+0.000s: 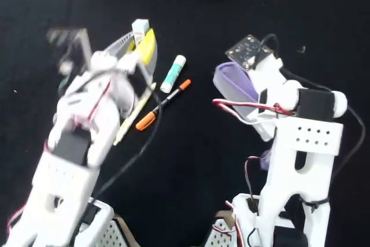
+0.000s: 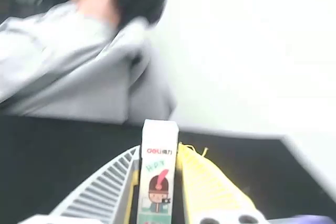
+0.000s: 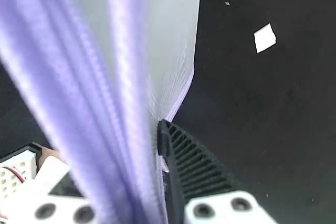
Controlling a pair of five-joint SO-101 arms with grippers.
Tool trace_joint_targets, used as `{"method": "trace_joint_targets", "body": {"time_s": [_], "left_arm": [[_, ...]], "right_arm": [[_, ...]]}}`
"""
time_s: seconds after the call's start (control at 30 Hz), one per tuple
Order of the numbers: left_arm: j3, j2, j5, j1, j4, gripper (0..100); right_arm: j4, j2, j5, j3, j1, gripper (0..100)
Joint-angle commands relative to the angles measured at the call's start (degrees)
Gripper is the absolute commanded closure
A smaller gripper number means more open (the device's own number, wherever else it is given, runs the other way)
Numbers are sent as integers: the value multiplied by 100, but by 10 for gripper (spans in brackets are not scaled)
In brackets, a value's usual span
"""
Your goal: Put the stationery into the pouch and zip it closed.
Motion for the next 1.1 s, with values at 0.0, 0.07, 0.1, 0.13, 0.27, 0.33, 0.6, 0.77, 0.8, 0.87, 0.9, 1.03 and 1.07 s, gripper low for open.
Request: {"method": "trace_joint_targets", "body": {"time_s": [0.0, 0.07, 0.1, 0.13, 0.27, 0.33, 0.6, 0.77, 0.8, 0.87, 0.9, 1.03, 1.07], "left_arm": [[734, -1741, 747, 400, -712, 971], [866, -2215, 818, 532, -800, 971], [901, -2391, 809, 593, -800, 971], [919, -2523, 809, 637, -800, 971], [945, -2760, 826, 655, -800, 971], [945, -2831, 826, 664, -774, 971], [1516, -3042, 835, 760, -782, 971], [2105, -3640, 800, 1235, -800, 971], [2176, -3771, 800, 1244, -800, 971], [2255, -3956, 800, 1218, -809, 971], [2264, -4026, 791, 1200, -809, 971], [2607, -4070, 703, 1200, -1046, 971], [2765, -4053, 563, 1200, -1266, 971]], "right_arm": [[185, -40, -360, -198, -308, 988], [185, -40, -580, -198, -545, 988], [185, -40, -659, -198, -695, 988], [185, -40, -712, -198, -853, 988], [185, -40, -1169, -198, -1591, 988], [185, -40, -1389, -207, -1969, 988], [176, -40, -1916, -251, -2664, 988], [176, -40, -2075, -251, -2769, 988], [176, -40, -2075, -251, -2769, 988], [176, -40, -2101, -251, -2769, 988], [176, -40, -2110, -251, -2769, 988], [176, -40, -2101, -251, -2769, 988], [176, -40, -2101, -251, -2769, 988]]}}
